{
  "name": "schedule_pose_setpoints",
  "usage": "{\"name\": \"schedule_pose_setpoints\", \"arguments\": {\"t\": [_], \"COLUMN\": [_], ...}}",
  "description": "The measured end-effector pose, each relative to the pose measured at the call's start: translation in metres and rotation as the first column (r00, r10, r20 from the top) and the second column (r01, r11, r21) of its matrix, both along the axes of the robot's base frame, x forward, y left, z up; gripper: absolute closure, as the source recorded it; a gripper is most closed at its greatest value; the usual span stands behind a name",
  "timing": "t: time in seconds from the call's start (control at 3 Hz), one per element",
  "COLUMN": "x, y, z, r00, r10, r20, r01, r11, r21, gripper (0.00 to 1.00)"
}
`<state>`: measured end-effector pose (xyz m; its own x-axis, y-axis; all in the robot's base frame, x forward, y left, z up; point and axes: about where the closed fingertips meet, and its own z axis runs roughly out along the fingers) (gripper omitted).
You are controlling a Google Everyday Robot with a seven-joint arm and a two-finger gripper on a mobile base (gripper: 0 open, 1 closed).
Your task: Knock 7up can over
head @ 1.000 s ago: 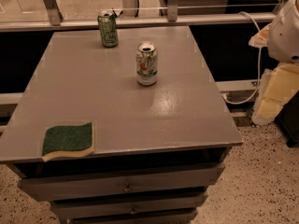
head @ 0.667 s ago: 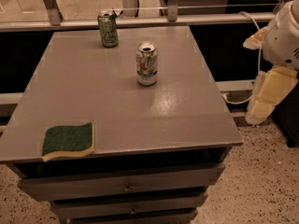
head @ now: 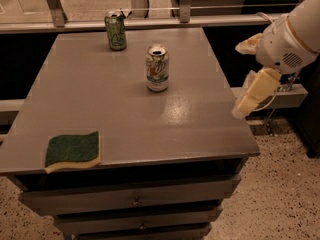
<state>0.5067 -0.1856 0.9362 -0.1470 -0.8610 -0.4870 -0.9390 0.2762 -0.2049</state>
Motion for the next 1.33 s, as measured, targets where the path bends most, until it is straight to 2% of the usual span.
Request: {"name": "schedule_pose_setpoints", "arguments": {"t": [0.33, 0.67, 1.0, 1.33], "x": [0.003, 0.003, 0.011, 0.038], "y": [0.007, 0.007, 0.013, 0.036], "z": [-0.002, -0.002, -0.004, -0.005], "r00": [0.9999, 0.9999, 1.0, 0.9993], "r10": [0.006, 0.006, 0.004, 0.026], "r20": [-0.009, -0.009, -0.002, 0.028], "r01": [-0.006, -0.006, -0.004, -0.03], "r11": [1.0, 1.0, 0.998, 0.988], "r21": [0.031, 0.031, 0.067, 0.149], "gripper": [0.0, 0.0, 0.0, 0.0]}}
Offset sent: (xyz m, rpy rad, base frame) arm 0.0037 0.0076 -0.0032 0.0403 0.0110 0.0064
